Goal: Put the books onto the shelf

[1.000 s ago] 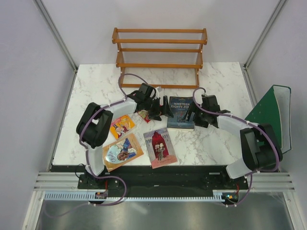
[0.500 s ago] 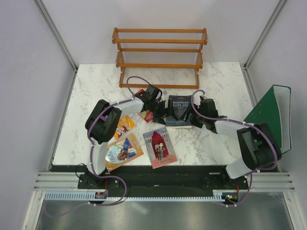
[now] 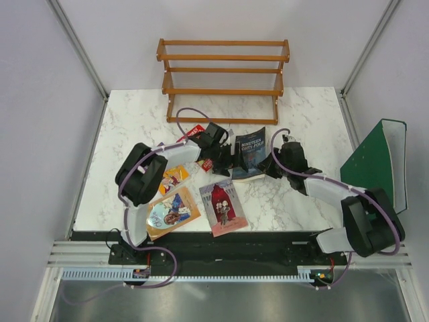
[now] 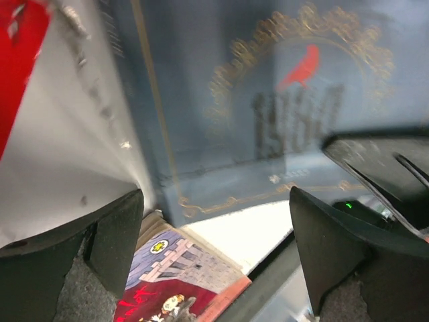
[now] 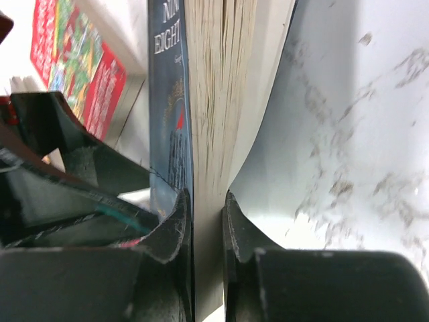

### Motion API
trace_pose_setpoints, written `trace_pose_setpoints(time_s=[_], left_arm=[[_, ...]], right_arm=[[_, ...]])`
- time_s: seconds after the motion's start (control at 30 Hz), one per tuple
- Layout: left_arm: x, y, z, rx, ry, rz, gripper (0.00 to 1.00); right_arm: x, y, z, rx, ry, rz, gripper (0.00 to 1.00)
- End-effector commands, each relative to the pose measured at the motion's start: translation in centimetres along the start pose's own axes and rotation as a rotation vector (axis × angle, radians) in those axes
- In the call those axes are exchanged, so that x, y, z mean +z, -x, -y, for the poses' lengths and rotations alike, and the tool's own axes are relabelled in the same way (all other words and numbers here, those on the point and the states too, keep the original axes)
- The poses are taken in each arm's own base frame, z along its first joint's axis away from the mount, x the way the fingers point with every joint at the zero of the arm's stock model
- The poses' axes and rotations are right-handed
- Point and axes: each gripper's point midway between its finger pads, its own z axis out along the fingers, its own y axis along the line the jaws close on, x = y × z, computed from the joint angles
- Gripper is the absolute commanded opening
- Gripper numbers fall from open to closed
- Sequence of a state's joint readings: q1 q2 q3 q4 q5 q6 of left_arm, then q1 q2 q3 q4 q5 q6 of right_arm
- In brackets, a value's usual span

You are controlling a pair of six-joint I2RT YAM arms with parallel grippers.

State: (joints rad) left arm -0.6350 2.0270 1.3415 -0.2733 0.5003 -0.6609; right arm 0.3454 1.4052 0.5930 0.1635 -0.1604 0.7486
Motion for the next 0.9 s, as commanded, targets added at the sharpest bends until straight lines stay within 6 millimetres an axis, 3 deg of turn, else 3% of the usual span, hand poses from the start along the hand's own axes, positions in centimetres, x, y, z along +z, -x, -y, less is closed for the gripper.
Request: trace_pose_setpoints(time_s=[0.0,0.17,0.23,0.27,0.3,0.37,0.4,0.5,0.57,0.6,0.63,0.7,0.73,0.8,0.83,0.87], left_arm=[[-3.2,1.9,0.4,0.044,0.073,0.183,0.96],[-4.7,2.5,1.8,0.075,0.01,0.258,0.97],[-5.6,3.4,3.4,0.087,-0.053,0.311,0.98],[-5.6,3.1,3.4,0.084,-0.076,0.315,0.98],[-6.2,3.6,5.2,0.116,-0.162,0.345,0.98],[-6.3,3.2,6.3,0.108,-0.249,0.346,0.98],[-6.8,3.5,7.9,0.136,-0.332,0.367,0.97],[-6.9,2.7,8.7,0.099,-0.424,0.355,0.93],[-7.6,2.6,9.7,0.105,-0.501,0.378,0.79],[-7.8,2.4,10.1,0.111,-0.527,0.375,0.67],[-8.2,2.4,10.5,0.118,-0.557,0.387,0.37],[-8.4,2.4,10.8,0.119,-0.569,0.383,0.02],[-8.6,2.4,11.0,0.115,-0.567,0.382,0.02],[-8.9,2.6,11.2,0.116,-0.57,0.39,0.02],[-9.3,2.8,11.6,0.118,-0.573,0.398,0.02],[-9.4,3.0,11.7,0.117,-0.573,0.407,0.02]], right_arm=[[-3.5,2.7,-5.2,-0.055,0.181,0.107,0.0],[-6.5,4.5,-7.7,-0.093,0.257,0.154,0.0],[-7.5,4.4,-8.6,-0.104,0.293,0.145,0.0],[-7.9,4.3,-9.0,-0.103,0.311,0.139,0.0],[-8.3,4.3,-9.4,-0.104,0.33,0.139,0.0],[-8.5,3.5,-9.8,-0.091,0.365,0.108,0.0],[-8.5,3.2,-9.8,-0.084,0.376,0.098,0.0],[-8.6,2.0,-9.6,-0.061,0.406,0.067,0.0],[-8.5,1.4,-9.2,-0.047,0.405,0.054,0.0],[-8.4,1.2,-9.0,-0.045,0.403,0.048,0.0],[-8.3,1.0,-8.7,-0.041,0.391,0.043,0.0],[-7.9,0.5,-7.8,-0.033,0.352,0.028,0.01],[-7.7,0.4,-7.4,-0.027,0.328,0.025,0.14],[-7.3,0.3,-5.4,0.013,0.222,0.034,0.25],[-7.2,-0.7,-3.6,0.048,0.14,0.004,0.35],[-7.4,0.1,-2.3,0.142,0.058,0.066,0.47]])
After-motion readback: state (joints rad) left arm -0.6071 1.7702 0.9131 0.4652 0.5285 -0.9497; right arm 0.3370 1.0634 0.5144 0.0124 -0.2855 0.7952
